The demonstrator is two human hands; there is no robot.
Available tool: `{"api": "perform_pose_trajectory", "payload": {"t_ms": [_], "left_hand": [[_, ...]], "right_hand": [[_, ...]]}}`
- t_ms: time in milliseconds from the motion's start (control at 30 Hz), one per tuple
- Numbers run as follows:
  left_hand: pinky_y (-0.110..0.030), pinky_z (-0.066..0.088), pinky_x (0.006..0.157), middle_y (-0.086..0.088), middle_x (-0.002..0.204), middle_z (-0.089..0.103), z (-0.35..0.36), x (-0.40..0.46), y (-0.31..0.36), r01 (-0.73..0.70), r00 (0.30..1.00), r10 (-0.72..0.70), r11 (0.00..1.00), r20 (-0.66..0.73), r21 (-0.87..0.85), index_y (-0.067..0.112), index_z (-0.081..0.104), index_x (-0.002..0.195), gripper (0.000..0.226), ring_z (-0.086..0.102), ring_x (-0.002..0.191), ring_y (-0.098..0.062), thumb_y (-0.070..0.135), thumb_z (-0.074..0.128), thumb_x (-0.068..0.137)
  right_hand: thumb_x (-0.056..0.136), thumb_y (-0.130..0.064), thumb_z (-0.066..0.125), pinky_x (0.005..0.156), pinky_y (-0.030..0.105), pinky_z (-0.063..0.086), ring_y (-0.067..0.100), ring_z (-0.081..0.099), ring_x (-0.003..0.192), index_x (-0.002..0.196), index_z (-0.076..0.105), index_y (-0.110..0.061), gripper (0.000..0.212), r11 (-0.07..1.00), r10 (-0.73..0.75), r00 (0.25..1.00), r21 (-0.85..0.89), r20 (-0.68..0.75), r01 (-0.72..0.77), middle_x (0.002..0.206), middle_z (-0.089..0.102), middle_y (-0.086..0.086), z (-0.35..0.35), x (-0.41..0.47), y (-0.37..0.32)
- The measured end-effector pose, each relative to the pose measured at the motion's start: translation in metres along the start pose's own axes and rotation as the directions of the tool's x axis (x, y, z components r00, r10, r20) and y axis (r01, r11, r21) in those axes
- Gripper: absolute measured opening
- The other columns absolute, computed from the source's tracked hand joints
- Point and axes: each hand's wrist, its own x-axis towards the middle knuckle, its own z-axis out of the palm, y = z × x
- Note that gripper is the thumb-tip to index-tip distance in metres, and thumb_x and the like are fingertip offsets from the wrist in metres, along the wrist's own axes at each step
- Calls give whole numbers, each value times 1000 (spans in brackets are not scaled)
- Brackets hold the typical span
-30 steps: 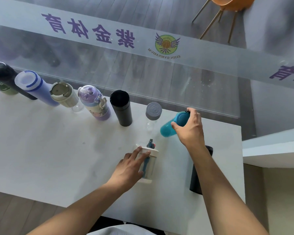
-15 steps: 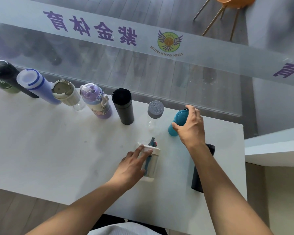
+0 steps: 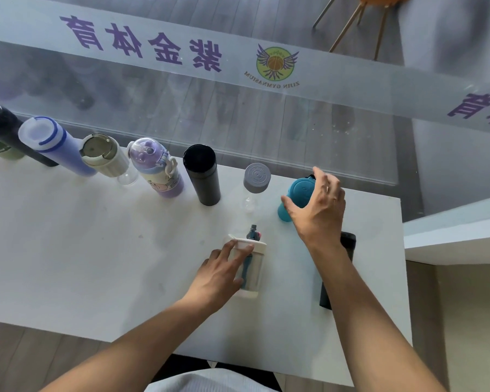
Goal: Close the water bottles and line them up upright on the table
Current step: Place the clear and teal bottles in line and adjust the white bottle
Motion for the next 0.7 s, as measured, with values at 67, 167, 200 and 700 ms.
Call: {"api": "perform_pose_trajectory", "payload": {"t_ms": [67,167,200,700], "left_hand": [[-36,42,97,3,157,22,2,-1,-3,-7,1000,7,1000,-6,16,41,16,151,76,40,123,-27,29,59,89],[-36,43,97,3,156,25,5,-2,-9,-36,999,37,999,-27,38,38,17,152,74,42,122,-26,34,59,91],[-37,43,98,3,157,26,5,-3,-12,-51,998,53,998,-29,44,37,17,152,74,43,123,-27,35,59,91],[-44,49,88,-5,132,59,-12,-35,-64,-139,986,156,965,-58,223,25,58,122,48,57,115,-33,32,72,78]], "right_hand": [[80,-45,72,97,42,43,33,54,110,135,52,-11,67,993,-101,981,39,-165,109,125,55,13,2,-23,-4],[87,-45,67,96,41,44,30,55,108,134,51,-13,59,986,-92,996,138,1,91,122,56,11,17,-66,-11],[88,-50,64,100,41,44,28,53,114,138,46,-17,63,989,-26,987,146,156,3,127,54,9,25,-78,-12],[68,-57,81,94,38,53,25,56,113,146,34,-23,97,797,377,650,126,660,-590,141,51,6,89,-91,-28]]}}
